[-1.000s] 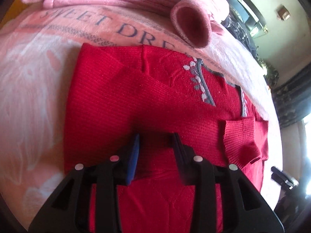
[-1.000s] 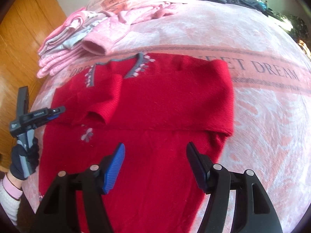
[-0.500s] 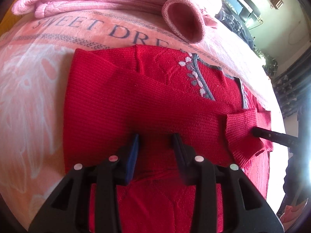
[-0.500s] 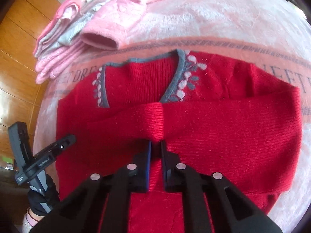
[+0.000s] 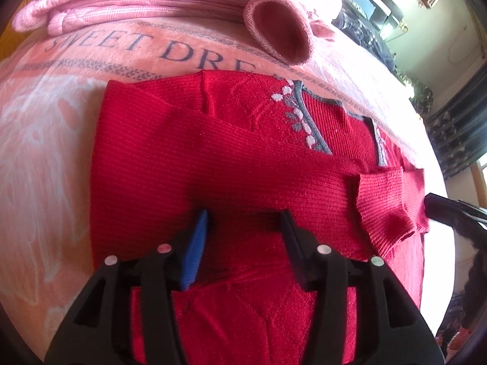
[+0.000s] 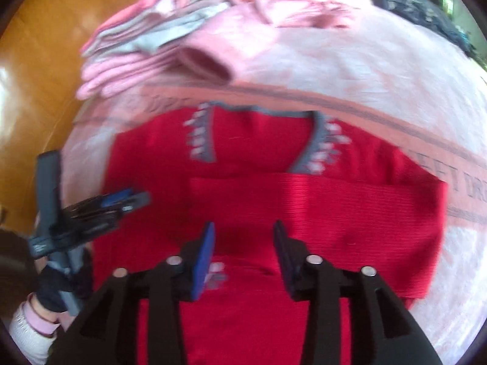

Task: Fold small clothes

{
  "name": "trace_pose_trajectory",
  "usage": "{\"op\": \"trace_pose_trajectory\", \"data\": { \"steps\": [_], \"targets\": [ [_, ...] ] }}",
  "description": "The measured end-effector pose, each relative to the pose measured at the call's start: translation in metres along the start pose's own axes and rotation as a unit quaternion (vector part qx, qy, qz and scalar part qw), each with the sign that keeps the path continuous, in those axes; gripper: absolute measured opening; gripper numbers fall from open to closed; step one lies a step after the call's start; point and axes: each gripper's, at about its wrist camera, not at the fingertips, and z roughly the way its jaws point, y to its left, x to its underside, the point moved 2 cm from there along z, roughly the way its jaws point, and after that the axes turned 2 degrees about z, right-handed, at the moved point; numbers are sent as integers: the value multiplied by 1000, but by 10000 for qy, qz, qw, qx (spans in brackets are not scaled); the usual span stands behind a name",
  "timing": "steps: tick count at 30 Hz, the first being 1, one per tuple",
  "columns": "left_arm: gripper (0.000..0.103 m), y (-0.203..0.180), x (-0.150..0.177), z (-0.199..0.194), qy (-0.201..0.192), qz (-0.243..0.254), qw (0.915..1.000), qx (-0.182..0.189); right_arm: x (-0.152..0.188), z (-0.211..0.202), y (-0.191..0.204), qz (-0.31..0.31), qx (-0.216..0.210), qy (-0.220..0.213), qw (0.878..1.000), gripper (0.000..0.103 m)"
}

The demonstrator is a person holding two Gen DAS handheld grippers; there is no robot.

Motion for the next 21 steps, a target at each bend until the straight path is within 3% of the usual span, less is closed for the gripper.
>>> {"op": "trace_pose_trajectory", "data": {
  "steps": [2, 5, 7, 9, 11, 13, 14, 16, 21],
  "targets": [
    [50, -1, -1, 0, 56, 32, 10000, -8, 0, 15, 27, -246, 26, 203, 9995, 48],
    [50, 3, -3, 0, 115, -42, 9998, 140, 5, 41, 48, -502, 510, 437, 9965, 62],
    [50, 8, -4, 0, 126, -124, 9995, 279, 9, 61, 53, -521, 649, 669, 9943, 63],
    [50, 10, -3, 0, 123, -159, 9992, 341, 10, 72, 52, -578, 791, 595, 9934, 61],
    [50, 10, -3, 0, 118, -161, 9992, 356, 10, 66, 49, -564, 798, 530, 9938, 49],
    [50, 10, -3, 0, 121, -142, 9992, 343, 9, 60, 36, -433, 705, 497, 9953, 16],
    [50, 10, -3, 0, 120, -138, 9993, 337, 9, 56, 27, -287, 517, 503, 9970, 10],
    [51, 9, -2, 0, 118, -145, 9992, 340, 11, 48, 11, 28, 112, 471, 9988, 7],
    [52, 8, -2, 0, 115, -100, 9995, 293, 14, 4, -36, 526, -195, -47, 9984, 7]
  ]
}}
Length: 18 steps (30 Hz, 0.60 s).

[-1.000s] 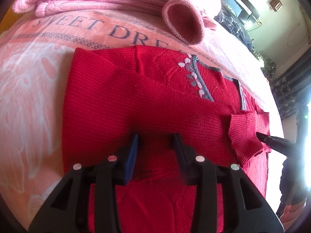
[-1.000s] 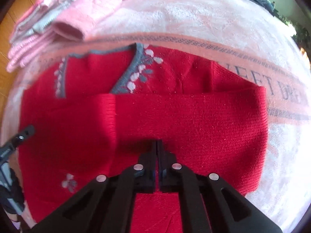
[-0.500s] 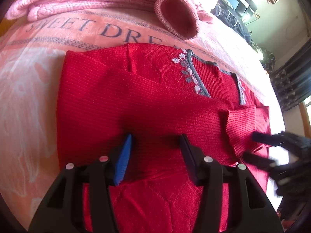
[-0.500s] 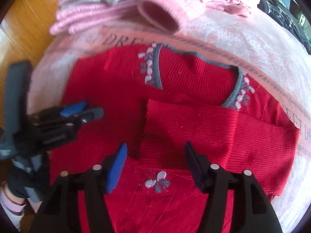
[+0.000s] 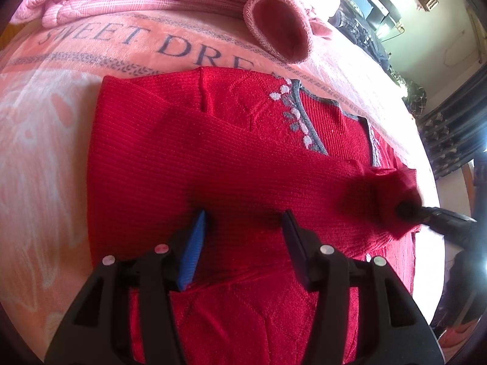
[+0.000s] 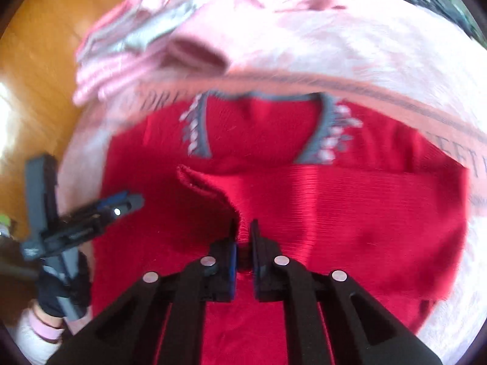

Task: Fold small clothes

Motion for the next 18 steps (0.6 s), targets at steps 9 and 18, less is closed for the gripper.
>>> {"op": "trace_pose_trajectory", "data": {
  "steps": [9, 18],
  "targets": [
    [57, -7, -2, 3, -3, 78, 9999, -132, 13, -51, -127, 1029, 294, -394, 9935, 7],
    [58, -18, -5, -3, 28, 2, 9993, -374, 37, -48, -159, 1015, 638, -377, 9921, 17]
  ]
}}
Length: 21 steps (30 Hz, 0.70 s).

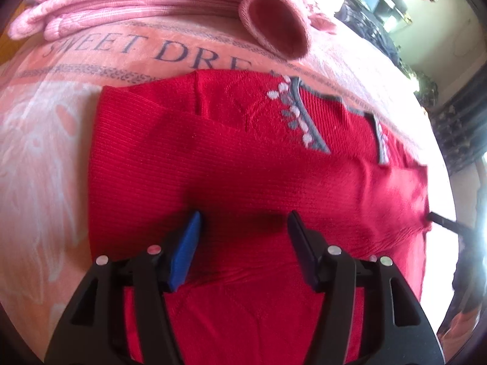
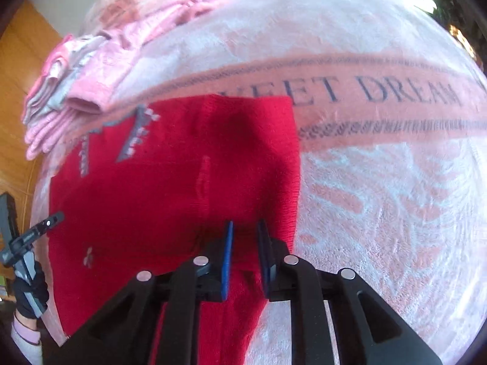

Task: Fold small clothes

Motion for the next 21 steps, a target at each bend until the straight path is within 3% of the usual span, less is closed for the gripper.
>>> {"op": "trace_pose_trajectory", "data": {
  "steps": [2, 5, 9, 11, 14, 16, 18, 21],
  "targets": [
    [58, -4, -2, -10, -127, -137, 9997, 178, 1, -9, 15, -213, -321, -80, 9992, 19],
    [58, -18, 2, -13, -185, -1, 9998, 96, 1, -7, 39, -485, -527, -30, 9974, 19],
    [62, -33, 11, 5, -69, 412, 9988, -268, 8, 26, 44, -547, -73, 307, 9980, 20],
    [66, -37, 13, 7, -72, 572, 9977, -344, 10, 38, 35, -385, -171, 336, 9985, 21],
    [66, -40, 12, 4, -2, 643, 9971, -412, 10, 26, 28, -166, -396, 298, 9986, 23],
    [64, -37, 14, -6, 21, 470, 9986, -258, 16, 10, 27, -274, -457, 178, 9984, 25],
    [64, -33, 24, -27, 16, 337, 9994, -61, 33, -19, 24, -451, -460, 11, 9979, 29],
    [66, -25, 57, -62, -2, 514, 9987, 2, 70, -49, 21, -608, -590, -48, 9964, 36]
  ]
}}
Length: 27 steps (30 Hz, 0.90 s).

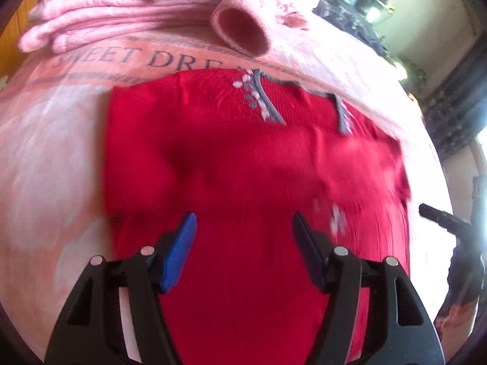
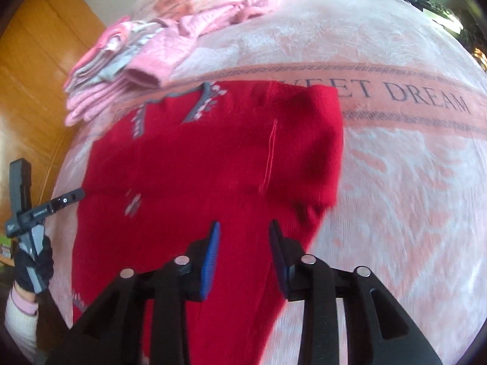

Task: Fold small clothes
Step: 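Close both tools on the sweater hem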

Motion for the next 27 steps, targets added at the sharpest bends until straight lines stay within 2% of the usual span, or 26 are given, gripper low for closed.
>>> {"op": "trace_pose_trajectory", "data": {
  "steps": [3, 8, 14, 20, 27],
  "targets": [
    [67, 12, 49, -29, 194, 95, 9998, -44, 44, -17, 3, -105, -98, 151, 9998, 41],
    [67, 33, 137, -69, 561, 28, 9984, 53, 128, -31, 9, -184, -239, 515, 9982, 41],
    [68, 42, 212, -85, 956, -216, 9950, 207, 201, -44, 14, -100, -124, 716, 9973, 50],
    [68, 47, 255, -80, 1147, -494, 9916, 347, 244, -47, 9, 152, -183, 914, 9955, 52],
    [75, 32, 266, -76, 1236, -373, 9910, 346, 258, -47, 14, 144, -236, 895, 9956, 60]
  ]
}}
